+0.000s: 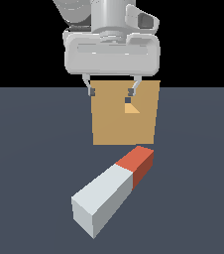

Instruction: Insert the peg into the horizontal hole in a box.

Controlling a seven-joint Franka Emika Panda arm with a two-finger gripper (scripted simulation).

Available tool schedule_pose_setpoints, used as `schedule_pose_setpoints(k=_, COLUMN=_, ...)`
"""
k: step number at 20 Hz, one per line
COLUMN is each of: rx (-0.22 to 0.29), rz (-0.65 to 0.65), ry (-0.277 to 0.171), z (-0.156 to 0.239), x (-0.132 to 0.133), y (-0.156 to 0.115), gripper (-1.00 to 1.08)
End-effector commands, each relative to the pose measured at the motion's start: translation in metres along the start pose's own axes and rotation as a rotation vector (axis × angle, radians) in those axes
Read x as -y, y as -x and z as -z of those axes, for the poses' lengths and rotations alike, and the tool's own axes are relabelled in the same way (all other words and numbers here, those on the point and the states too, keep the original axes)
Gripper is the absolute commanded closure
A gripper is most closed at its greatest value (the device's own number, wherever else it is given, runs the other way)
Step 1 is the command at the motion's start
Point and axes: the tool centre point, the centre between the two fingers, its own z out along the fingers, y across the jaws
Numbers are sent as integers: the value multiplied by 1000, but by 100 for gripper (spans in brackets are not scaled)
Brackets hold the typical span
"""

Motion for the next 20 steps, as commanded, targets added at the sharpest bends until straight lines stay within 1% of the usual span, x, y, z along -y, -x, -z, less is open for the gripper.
schedule_pose_setpoints(k=1, rx=0, rz=0, ry=0, z=0, x=0, y=0, gripper=-92)
schedule_pose_setpoints(k=6, rx=-1, rz=-28, ry=1, z=-4, x=-1, y=5, gripper=-92)
schedule_pose_setpoints(k=11, rx=-3, rz=-112, ry=2, z=-18, x=-5, y=22, gripper=-92)
schedule_pose_setpoints(k=15, rx=-5, rz=-224, ry=4, z=-36, x=-8, y=44, gripper=-92)
schedule_pose_setpoints(k=20, rx=-10, rz=-414, ry=8, z=-67, x=-6, y=82, gripper=-92)
